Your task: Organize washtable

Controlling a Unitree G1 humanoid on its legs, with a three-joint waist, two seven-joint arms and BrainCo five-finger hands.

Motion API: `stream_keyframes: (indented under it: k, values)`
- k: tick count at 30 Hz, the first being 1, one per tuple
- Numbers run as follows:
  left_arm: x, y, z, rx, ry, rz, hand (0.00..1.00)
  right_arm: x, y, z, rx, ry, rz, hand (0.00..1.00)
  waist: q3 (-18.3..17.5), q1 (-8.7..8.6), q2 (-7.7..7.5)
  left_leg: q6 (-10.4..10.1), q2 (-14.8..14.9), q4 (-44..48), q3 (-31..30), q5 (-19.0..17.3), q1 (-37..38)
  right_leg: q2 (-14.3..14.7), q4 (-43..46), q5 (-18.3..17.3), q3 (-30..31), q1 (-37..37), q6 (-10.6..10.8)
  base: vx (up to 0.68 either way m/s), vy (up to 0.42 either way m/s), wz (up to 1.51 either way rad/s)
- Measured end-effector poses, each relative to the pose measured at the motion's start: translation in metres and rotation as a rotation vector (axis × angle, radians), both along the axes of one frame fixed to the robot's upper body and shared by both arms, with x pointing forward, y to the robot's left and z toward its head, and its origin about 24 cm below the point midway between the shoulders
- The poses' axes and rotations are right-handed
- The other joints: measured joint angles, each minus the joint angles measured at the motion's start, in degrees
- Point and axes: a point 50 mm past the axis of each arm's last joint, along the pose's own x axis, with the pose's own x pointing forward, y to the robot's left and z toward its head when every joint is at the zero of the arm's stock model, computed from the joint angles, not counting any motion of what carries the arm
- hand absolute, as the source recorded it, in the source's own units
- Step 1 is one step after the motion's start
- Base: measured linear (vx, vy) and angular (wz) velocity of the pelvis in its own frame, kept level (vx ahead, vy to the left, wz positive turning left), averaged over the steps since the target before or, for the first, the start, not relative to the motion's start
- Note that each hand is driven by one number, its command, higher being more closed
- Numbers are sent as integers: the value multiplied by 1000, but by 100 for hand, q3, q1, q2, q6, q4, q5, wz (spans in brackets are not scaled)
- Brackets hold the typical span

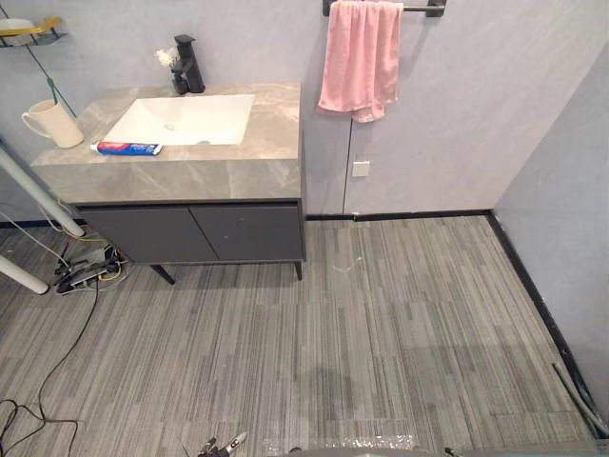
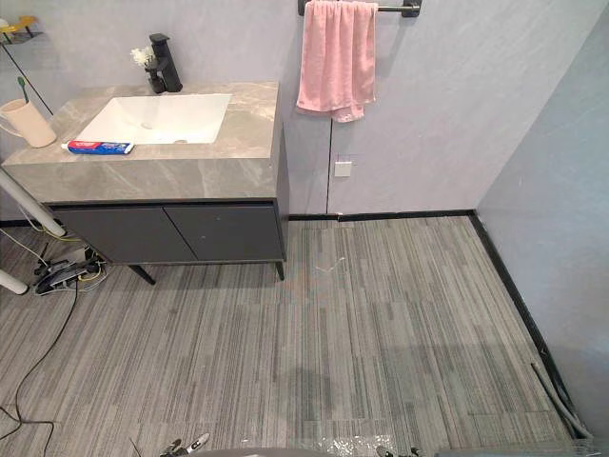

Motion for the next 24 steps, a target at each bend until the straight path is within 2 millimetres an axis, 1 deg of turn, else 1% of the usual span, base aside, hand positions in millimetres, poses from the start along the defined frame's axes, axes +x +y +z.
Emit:
stream_keyframes:
  k: [4,11,21,22,24]
  values:
    - [0,0,0,0,0,3,0,0,0,0,1,-1,-10,0,-1,0,-8,-63,3,11,39,-41,36,-5,1,0,17,24,1,14,-7,-6]
    - [0,1,0,1,1,4,0,-1,0,0,2,0,-13,0,15,1,-45,-62,4,33,76,-41,41,-7,6,2,44,18,-1,-28,-13,-3]
    - [1,1,0,3,-1,3,0,-2,0,0,11,-5,-46,0,13,-6,-40,-59,13,83,67,-41,-104,6,-68,41,21,-61,-63,-5,-13,1]
    - [4,2,0,5,-5,2,0,-2,0,0,11,-5,-50,0,5,-12,-27,-66,28,185,54,-77,-215,12,-33,32,-1,-115,-70,24,-30,9]
    - [10,4,1,10,-21,7,0,-1,-1,0,14,-14,-73,0,130,0,-81,-91,86,696,32,-349,-417,29,222,-115,-24,-161,-108,42,-56,5]
